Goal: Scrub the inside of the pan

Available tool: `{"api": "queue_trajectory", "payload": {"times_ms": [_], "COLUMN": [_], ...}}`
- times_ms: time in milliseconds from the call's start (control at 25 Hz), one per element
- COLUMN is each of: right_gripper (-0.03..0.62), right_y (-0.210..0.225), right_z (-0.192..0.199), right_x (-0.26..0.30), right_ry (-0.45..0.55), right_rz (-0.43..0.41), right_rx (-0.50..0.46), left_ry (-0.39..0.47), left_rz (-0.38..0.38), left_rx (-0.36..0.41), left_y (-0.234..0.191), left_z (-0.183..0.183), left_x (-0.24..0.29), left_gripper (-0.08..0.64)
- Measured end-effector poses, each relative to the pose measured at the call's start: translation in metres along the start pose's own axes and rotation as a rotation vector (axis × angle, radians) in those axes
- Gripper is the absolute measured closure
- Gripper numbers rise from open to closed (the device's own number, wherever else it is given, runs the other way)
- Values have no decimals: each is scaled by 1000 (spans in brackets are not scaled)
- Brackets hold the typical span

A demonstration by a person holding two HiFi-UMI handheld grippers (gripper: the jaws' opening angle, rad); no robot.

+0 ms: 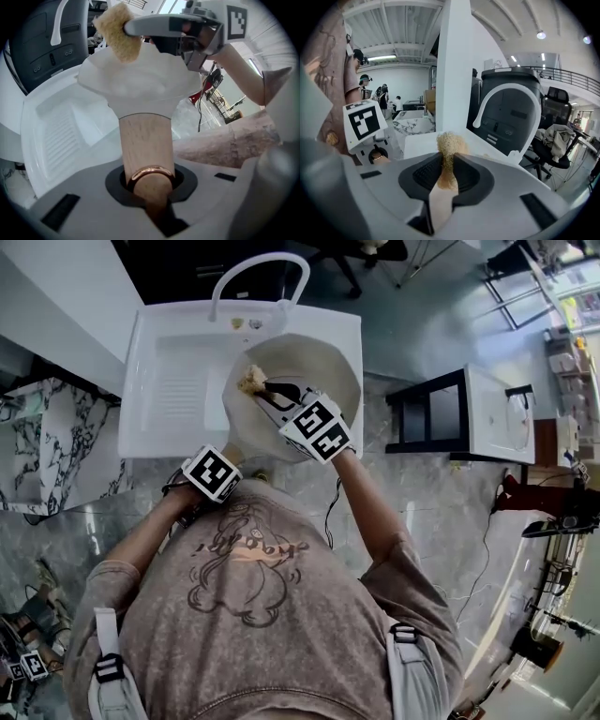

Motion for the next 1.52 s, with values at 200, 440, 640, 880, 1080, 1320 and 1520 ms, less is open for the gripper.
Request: {"api": "queue_trajectory", "payload": {"times_ms": [200, 440, 640, 880, 1080, 1320, 1520], "right_gripper": [505, 506, 506, 506, 506, 506, 506], "right_y": [-11, -17, -16, -18, -15, -8, 3], "right_z": [20, 37, 44, 47, 48, 50, 47], "right_x": [29, 50, 63, 65, 66, 69, 70], "right_ry": [-132, -219, -199, -208, -201, -181, -167], "right_rz": [-72, -85, -82, -48, -1, 30, 71], "right_rx": [-4, -18, -6, -11, -1, 37, 64], "left_ry": [-14, -9, -8, -17, -11, -10, -3], "left_rz": [4, 34, 37, 27, 28, 32, 32], "left_rx": [17, 11, 16, 21, 19, 18, 14], "left_y": [4, 6, 9, 13, 15, 18, 20], "left_z": [3, 1, 1, 5, 6, 8, 11], "left_x": [2, 2, 2, 3, 3, 3, 2], "left_gripper": [503, 503, 503, 503, 503, 502, 502]}}
Point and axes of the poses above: the fingertips, and each gripper's own axes: x forward along the fingers, y to its right, z out of its underside, the point moved 10 cm from there along -x, backward along the fingers, and after that the axes turned 1 degree about y, right-handed, at the moved point
